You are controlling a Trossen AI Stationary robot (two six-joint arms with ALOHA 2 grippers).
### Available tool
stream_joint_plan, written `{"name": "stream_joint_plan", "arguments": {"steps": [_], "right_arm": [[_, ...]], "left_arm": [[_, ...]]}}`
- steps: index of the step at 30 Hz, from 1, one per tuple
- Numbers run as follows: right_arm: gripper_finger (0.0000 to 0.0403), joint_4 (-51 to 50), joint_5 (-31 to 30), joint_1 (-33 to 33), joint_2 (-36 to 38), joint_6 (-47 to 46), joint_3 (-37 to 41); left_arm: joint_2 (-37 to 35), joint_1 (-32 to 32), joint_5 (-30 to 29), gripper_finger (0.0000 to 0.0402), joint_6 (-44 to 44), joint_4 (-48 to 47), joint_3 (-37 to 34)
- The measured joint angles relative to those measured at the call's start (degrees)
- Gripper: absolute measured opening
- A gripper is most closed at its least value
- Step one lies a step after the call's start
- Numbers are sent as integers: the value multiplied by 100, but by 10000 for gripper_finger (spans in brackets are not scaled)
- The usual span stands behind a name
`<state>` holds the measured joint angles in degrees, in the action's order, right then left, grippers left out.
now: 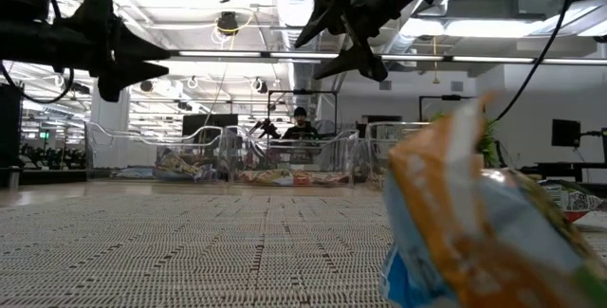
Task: Pick and place Granola Bars by type
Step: Put the red oat granola into the middle transparent bin
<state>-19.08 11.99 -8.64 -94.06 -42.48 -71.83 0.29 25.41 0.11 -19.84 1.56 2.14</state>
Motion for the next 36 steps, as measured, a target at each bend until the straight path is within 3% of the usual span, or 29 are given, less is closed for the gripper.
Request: {"name": "stream_joint_plan", "arguments": {"steps": [12, 20, 36], "right_arm": [[244, -310, 580, 0, 0, -90, 0], [244, -543, 611, 146, 0, 247, 0], [244, -1523, 612, 1252, 0, 1368, 0]], "left_arm": [[31, -357, -51, 178, 466, 50, -154], [123, -512, -45, 178, 645, 44, -159], [121, -511, -69, 178, 643, 41, -167]]}}
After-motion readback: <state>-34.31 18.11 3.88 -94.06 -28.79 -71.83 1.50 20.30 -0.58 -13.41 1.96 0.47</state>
